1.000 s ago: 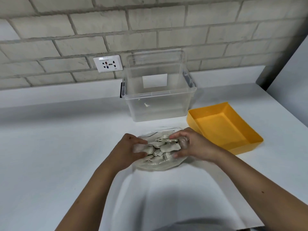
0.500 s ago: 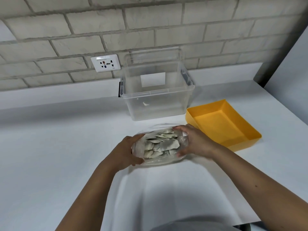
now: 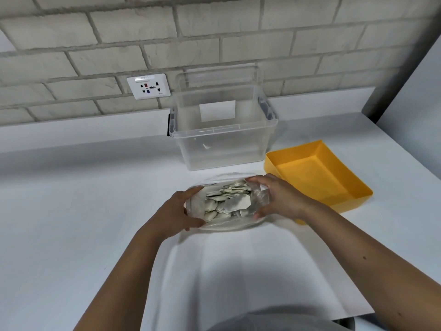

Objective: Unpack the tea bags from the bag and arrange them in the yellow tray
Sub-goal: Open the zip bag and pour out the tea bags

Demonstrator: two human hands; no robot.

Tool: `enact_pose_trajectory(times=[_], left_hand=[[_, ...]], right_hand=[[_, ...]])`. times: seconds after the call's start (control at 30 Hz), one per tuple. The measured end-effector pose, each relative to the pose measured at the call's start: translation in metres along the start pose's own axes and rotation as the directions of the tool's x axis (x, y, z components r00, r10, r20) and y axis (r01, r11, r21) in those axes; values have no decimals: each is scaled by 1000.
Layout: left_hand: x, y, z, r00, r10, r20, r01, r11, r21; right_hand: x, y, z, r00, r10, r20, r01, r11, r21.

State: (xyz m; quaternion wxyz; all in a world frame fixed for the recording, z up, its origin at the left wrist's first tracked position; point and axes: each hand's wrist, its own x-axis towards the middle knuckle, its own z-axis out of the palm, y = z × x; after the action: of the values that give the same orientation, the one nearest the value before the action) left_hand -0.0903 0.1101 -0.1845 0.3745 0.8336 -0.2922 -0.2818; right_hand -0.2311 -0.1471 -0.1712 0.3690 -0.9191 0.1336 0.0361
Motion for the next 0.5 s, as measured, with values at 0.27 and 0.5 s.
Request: enact_pose_trajectory(times=[0.27, 0.5], left_hand=[[-15, 19, 10, 884, 233, -405, -122, 952, 281], [-3, 51, 78, 870, 406, -281, -330, 901, 281]], right_hand=[[-15, 2, -5, 973, -4, -229, 29, 994, 107], [-28, -6, 12, 937, 1, -349, 59, 985, 162]])
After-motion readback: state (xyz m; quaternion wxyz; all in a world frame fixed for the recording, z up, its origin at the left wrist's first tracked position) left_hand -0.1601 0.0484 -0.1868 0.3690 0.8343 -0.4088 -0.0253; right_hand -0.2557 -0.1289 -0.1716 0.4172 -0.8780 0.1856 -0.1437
